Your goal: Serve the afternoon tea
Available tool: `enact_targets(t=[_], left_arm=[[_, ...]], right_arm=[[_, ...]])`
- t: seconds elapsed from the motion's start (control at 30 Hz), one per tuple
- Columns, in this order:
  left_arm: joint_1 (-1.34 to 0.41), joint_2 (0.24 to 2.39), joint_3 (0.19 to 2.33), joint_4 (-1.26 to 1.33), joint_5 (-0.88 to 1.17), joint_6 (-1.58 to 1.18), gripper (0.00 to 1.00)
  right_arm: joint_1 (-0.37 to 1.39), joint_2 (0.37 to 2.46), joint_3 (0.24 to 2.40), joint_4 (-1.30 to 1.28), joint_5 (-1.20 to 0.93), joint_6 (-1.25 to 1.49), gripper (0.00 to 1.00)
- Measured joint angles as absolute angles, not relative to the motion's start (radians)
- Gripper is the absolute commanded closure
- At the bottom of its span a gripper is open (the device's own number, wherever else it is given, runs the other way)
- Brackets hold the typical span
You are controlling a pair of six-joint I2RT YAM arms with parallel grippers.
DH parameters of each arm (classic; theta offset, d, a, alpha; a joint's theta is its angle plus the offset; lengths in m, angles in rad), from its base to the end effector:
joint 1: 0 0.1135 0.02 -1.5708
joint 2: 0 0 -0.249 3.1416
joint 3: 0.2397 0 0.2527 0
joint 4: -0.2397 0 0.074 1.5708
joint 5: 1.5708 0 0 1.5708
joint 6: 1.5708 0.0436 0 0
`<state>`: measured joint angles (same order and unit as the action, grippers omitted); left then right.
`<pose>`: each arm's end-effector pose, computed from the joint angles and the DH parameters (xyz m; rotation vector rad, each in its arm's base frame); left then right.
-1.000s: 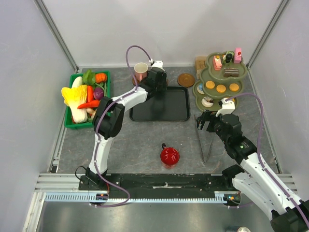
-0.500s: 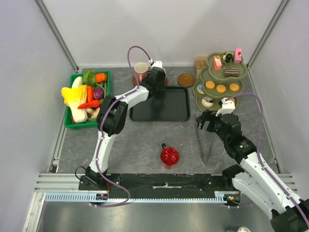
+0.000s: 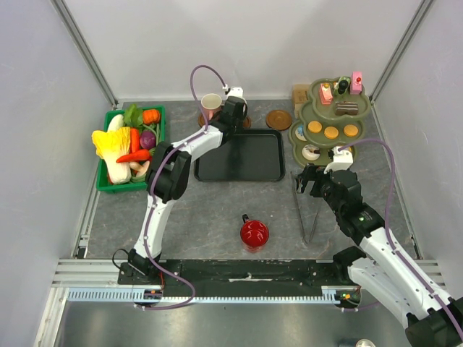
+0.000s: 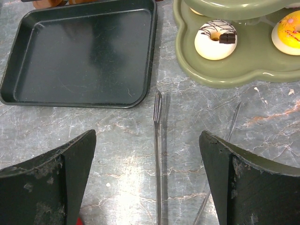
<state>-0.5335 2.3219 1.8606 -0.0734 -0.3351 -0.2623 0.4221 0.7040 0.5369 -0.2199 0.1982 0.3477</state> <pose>0.4684 -0.2600 0.1813 0.0820 2.0740 -0.1342 0.1772 0.0701 0.2489 0.0580 1.9620 0.3139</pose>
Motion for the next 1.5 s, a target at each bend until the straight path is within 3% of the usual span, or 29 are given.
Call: enact_targets(t=[0.37,0.4,0.53,0.57,0.97,1.13,1.5], left_arm=[[-0.525,2.342,1.92,-0.131,-0.319,-0.244,0.98],[-0.523,2.342,1.921,-0.133,-0.316,-0.242,0.94],[-0.521,2.355,1.963,-0.169,-0.311,-0.23,0.6],[-0.521,2.358,1.974,-0.176,-0.312,-0.226,0.57],[-0.521,2.362,2.015,-0.148,-0.313,-0.217,0.57],[-0.521,2.361,2.005,-0.147,-0.311,-0.216,0.36],[-0.522,2.242,1.868,-0.149,-0.252,-0.218,0.23]], right_arm=[[0.422,0.721,0.537,-0.22,0.21,0.346,0.02],[0.422,0.721,0.537,-0.22,0.212,0.345,0.02],[0.422,0.721,0.537,-0.22,0.213,0.344,0.02],[0.422,0.721,0.537,-0.22,0.215,0.344,0.02],[0.422,0.721,0.537,-0.22,0.218,0.343,0.02],[0.422,0.722,0.537,-0.22,0.219,0.342,0.02],[0.422,0.726,0.537,-0.22,0.215,0.34,0.02]])
